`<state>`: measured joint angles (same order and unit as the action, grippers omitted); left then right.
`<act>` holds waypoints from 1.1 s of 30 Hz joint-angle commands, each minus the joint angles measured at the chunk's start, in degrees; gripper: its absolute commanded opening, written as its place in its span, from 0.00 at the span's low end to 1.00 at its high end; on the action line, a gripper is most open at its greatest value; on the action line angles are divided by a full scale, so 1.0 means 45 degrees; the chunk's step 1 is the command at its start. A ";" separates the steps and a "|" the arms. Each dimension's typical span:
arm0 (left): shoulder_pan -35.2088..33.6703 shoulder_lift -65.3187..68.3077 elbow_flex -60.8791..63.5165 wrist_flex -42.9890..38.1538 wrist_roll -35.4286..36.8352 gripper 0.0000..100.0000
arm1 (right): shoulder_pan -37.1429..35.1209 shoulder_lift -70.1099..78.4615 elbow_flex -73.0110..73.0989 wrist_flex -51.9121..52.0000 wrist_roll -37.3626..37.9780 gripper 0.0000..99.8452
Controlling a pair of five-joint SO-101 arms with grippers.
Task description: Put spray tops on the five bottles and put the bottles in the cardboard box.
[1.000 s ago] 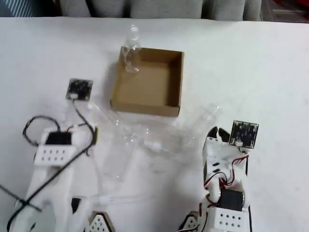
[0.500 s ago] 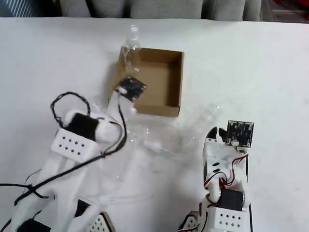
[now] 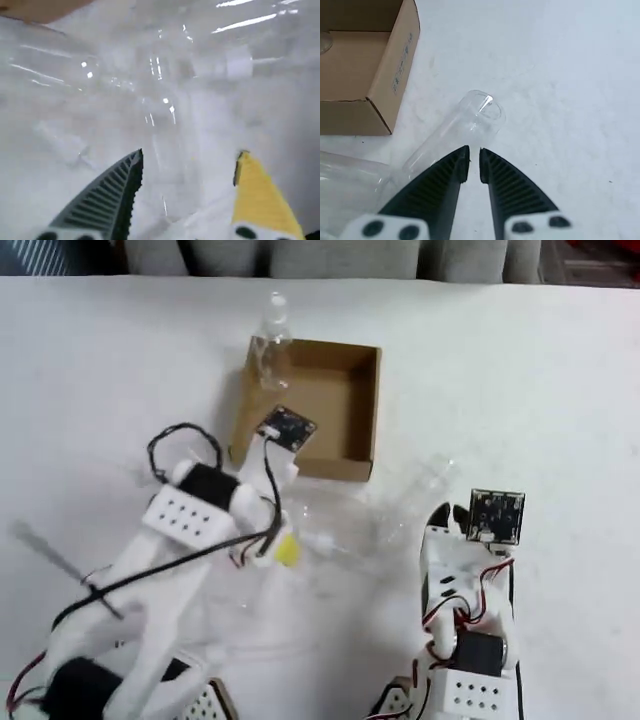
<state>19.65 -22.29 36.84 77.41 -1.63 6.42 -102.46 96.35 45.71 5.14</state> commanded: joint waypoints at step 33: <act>-0.0928 0.5910 -0.1094 -0.3985 0.0703 0.29 | -0.0166 -0.0147 0.0098 0.0029 0.0137 0.02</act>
<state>15.78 4.53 34.99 60.53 0.92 6.42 -102.46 96.35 45.71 5.14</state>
